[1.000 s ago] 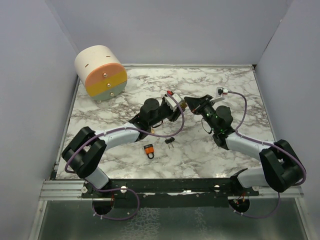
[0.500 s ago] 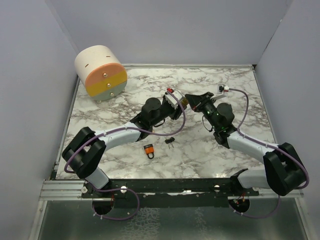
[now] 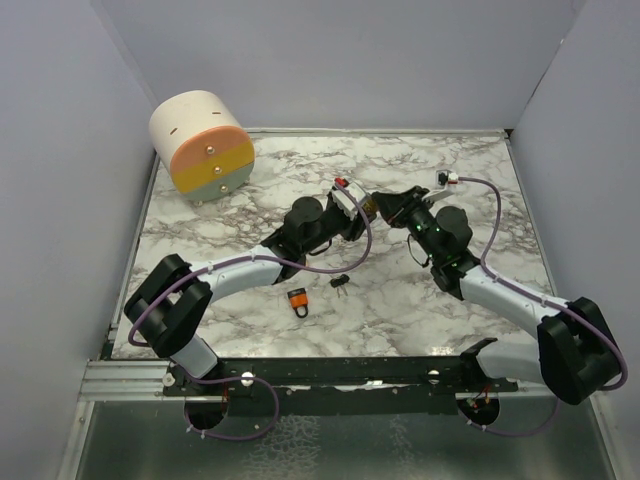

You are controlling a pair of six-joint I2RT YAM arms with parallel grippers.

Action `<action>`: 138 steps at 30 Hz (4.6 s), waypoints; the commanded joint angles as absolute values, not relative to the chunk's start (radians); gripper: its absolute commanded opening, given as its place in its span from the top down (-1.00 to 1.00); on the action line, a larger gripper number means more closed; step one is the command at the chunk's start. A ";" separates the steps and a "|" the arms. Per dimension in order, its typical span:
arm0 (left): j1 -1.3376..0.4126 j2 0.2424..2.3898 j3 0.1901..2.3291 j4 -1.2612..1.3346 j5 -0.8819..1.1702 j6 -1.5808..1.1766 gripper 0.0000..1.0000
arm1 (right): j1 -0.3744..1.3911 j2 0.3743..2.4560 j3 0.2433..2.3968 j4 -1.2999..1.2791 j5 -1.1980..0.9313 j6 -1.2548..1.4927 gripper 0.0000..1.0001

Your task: Unlock with the key

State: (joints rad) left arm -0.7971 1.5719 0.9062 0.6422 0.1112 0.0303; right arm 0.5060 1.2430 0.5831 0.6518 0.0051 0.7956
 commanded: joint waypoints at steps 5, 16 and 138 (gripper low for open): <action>-0.807 1.517 0.884 0.798 0.112 0.001 1.00 | 0.496 1.202 0.606 0.586 -0.077 0.781 0.70; -0.807 1.501 0.827 0.781 0.131 -0.009 1.00 | 0.418 1.211 0.626 0.588 -0.122 0.785 0.49; -0.954 1.735 1.151 0.386 -0.422 -0.044 1.00 | 0.392 1.521 0.829 0.261 -0.260 0.931 0.98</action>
